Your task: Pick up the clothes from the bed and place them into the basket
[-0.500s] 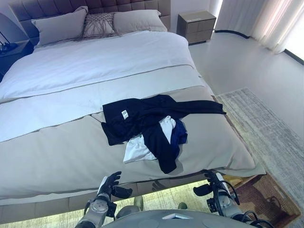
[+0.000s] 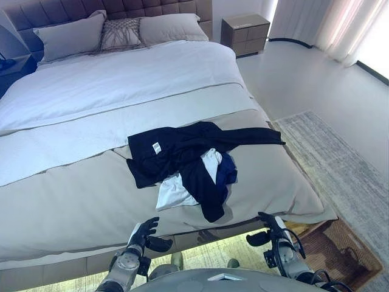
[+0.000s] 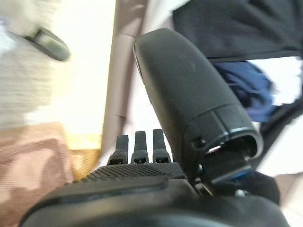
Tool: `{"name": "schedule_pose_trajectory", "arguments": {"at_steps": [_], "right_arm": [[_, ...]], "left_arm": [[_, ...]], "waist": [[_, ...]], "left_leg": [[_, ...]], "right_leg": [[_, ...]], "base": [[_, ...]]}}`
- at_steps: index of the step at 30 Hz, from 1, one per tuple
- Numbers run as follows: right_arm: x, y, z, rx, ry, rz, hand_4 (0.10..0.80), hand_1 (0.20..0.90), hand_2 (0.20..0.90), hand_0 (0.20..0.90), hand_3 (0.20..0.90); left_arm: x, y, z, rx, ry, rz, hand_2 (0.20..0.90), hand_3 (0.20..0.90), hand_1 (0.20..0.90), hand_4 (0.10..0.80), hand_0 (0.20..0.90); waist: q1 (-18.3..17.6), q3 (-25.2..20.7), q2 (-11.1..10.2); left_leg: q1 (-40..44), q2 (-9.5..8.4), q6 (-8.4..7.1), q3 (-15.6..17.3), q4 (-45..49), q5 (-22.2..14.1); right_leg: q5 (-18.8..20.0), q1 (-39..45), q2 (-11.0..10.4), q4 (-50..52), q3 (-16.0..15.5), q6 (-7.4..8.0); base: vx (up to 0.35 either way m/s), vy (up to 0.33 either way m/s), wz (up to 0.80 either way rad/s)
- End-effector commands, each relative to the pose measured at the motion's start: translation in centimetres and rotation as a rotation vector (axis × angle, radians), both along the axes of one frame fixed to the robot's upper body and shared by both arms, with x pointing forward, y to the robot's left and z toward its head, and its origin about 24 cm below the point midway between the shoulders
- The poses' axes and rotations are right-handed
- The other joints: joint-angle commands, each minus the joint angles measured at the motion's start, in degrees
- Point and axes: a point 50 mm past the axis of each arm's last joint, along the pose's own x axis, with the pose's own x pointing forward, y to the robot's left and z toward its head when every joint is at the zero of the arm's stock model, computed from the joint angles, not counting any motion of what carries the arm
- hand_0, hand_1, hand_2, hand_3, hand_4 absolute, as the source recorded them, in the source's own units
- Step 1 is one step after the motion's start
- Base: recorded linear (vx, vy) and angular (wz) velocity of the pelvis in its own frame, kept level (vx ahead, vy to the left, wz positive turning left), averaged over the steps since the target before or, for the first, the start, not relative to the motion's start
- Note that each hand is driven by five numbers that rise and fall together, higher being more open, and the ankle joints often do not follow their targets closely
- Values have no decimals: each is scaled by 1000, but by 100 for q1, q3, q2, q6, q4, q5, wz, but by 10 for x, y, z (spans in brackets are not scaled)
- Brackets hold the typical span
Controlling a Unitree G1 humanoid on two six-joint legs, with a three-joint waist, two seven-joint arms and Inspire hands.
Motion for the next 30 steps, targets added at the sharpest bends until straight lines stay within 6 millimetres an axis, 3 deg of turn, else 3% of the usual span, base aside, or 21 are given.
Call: {"name": "schedule_pose_trajectory", "arguments": {"at_steps": [1,2,5,11,14,17,18,20,22,25,30], "right_arm": [[71,13,61,-72,-359,125,800,900,900,900,900],[82,14,79,-95,-444,163,800,900,900,900,900],[97,16,105,-122,-544,210,800,900,900,900,900],[145,13,177,-190,-756,259,800,900,900,900,900],[163,18,204,-225,-819,256,800,900,900,900,900],[178,24,228,-266,-872,257,800,900,900,900,900],[182,27,235,-282,-883,261,800,900,900,900,900],[190,30,252,-328,-918,262,800,900,900,900,900],[193,26,262,-383,-924,247,800,900,900,900,900],[203,26,286,-433,-916,277,800,900,900,900,900],[215,10,306,-468,-853,247,800,900,900,900,900]], "left_arm": [[41,24,27,55,-171,-3,900,900,900,800,900],[41,27,29,60,-178,5,900,900,900,800,900],[38,29,28,66,-179,23,900,900,900,800,900],[38,34,30,72,-175,11,900,900,900,800,900],[43,37,34,91,-186,-16,900,900,900,800,900],[43,44,38,113,-200,-24,900,900,900,800,900],[45,46,40,117,-207,-21,900,900,900,800,900],[56,49,48,121,-242,-26,900,900,900,800,900],[71,47,58,119,-278,-60,900,900,900,800,900],[82,42,65,104,-341,-31,900,900,900,800,900],[92,24,75,71,-401,-127,900,900,900,800,900]], "waist": [[151,204,-283],[174,232,-312],[235,252,-379],[459,261,-500],[574,300,-513],[695,391,-516],[711,418,-515],[636,480,-503],[552,533,-499],[682,537,-536],[914,598,-577]], "left_leg": [[253,-262,-17,-34,42,-534],[244,-275,-15,-53,42,-538],[248,-305,2,-66,58,-575],[259,-422,130,-7,125,-651],[181,-494,244,-39,282,-700],[119,-530,249,-106,433,-705],[119,-528,227,-141,442,-698],[84,-566,208,-380,462,-732],[-76,-664,284,-628,625,-819],[-280,-663,244,-570,581,-687],[-461,-678,156,-715,601,-611]], "right_leg": [[-187,-111,-228,467,642,84],[-163,-126,-236,446,661,89],[-139,-121,-263,409,682,104],[-78,-170,-456,563,640,218],[-128,-390,-512,1127,658,252],[-2,-610,-507,1503,590,278],[52,-639,-487,1385,635,276],[233,-879,-373,1021,1026,284],[205,-1097,-226,1085,1425,232],[184,-946,-224,876,1189,159],[37,-857,-245,808,876,55]], "base": [[21,42,0],[19,44,1],[37,94,0],[62,151,-1],[51,145,-2],[60,30,-1],[94,-51,-3],[75,-78,7],[28,-74,59],[-7,-81,85],[73,-21,30]]}}
